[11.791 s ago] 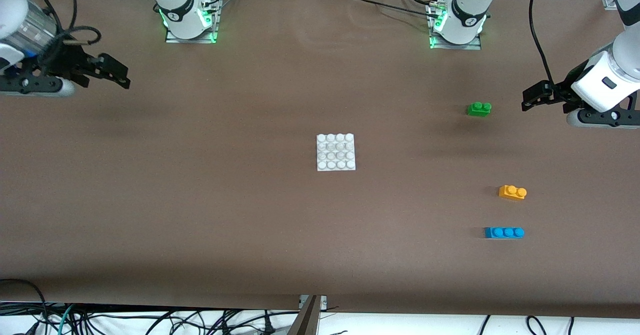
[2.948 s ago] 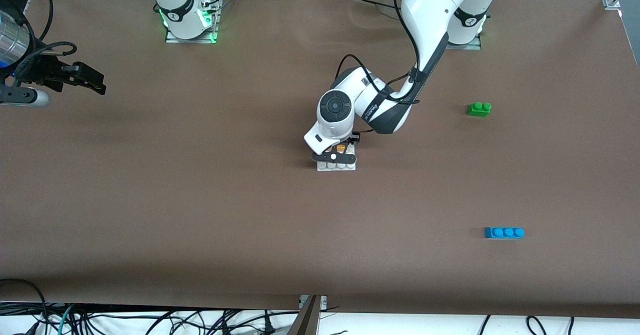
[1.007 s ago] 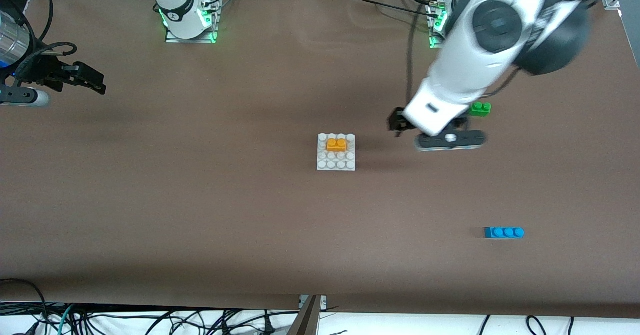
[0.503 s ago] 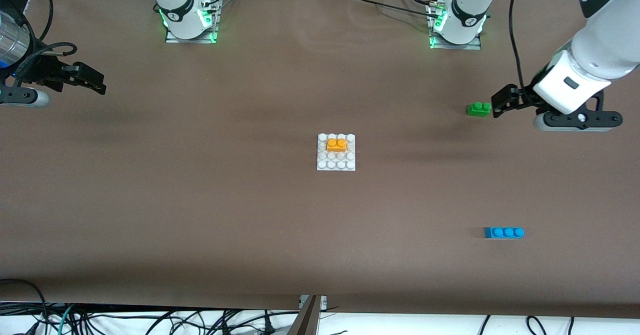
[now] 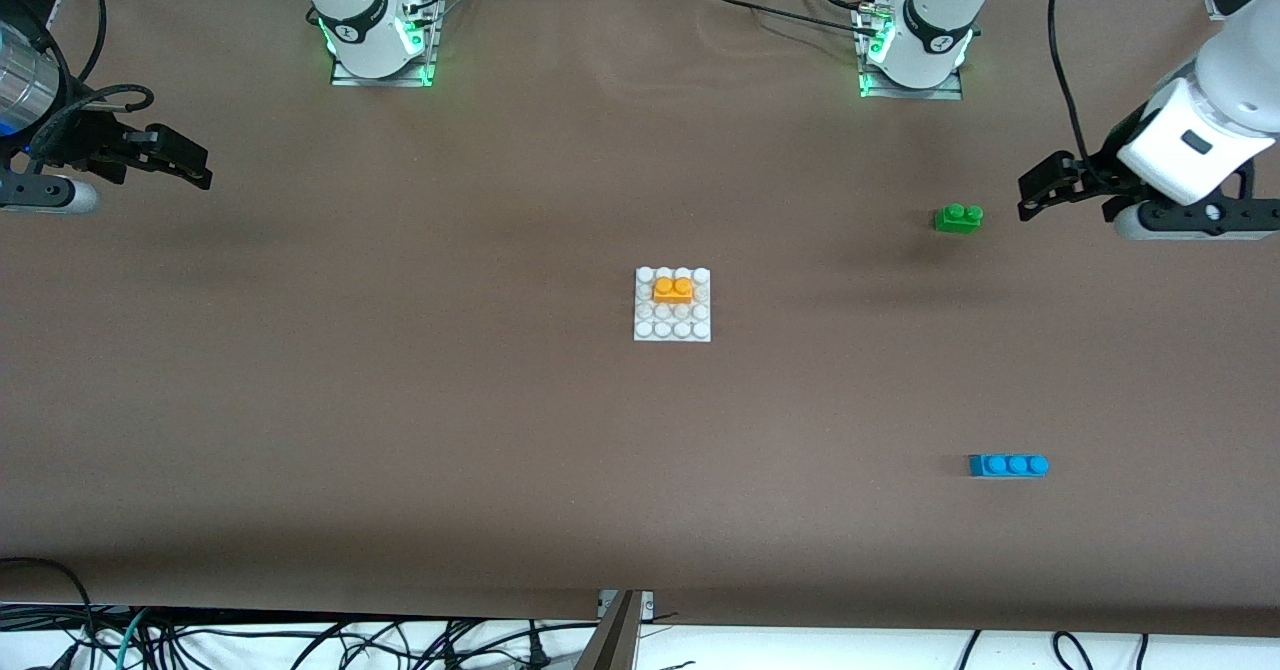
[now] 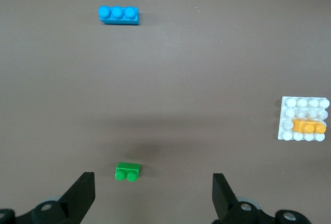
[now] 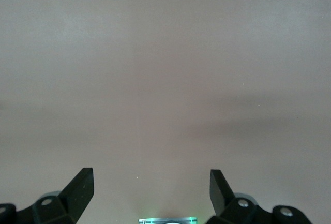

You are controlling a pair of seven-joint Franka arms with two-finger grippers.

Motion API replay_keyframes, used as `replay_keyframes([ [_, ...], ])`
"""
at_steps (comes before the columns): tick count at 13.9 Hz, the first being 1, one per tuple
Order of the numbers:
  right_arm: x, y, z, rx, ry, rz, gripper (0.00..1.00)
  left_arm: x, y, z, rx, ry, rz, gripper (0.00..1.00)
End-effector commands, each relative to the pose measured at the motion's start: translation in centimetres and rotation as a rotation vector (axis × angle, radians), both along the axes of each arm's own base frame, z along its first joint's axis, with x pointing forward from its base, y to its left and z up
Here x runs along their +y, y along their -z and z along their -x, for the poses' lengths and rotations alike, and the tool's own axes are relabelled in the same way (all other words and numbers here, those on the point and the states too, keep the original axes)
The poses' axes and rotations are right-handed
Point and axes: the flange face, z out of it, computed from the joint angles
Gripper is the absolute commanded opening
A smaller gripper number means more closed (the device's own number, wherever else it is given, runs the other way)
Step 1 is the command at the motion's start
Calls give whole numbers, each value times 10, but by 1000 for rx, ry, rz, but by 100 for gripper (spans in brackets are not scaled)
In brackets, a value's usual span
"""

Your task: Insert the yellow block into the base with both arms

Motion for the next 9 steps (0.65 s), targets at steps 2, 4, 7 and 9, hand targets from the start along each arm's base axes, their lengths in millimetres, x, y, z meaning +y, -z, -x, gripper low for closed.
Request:
replay_keyframes([
  [2, 1, -7, -1, -10, -12, -4, 99, 8, -4, 14, 0, 3, 19, 100],
  [4, 0, -8, -1, -11, -15, -3, 99, 11, -4, 16, 10, 20, -4, 100],
  [7, -2, -7, -1, -9, -16, -4, 99, 11, -4, 16, 9, 53, -14, 100],
  [9, -2, -7, -2, -14, -17, -4, 99, 11, -4, 16, 10, 53, -15, 100],
])
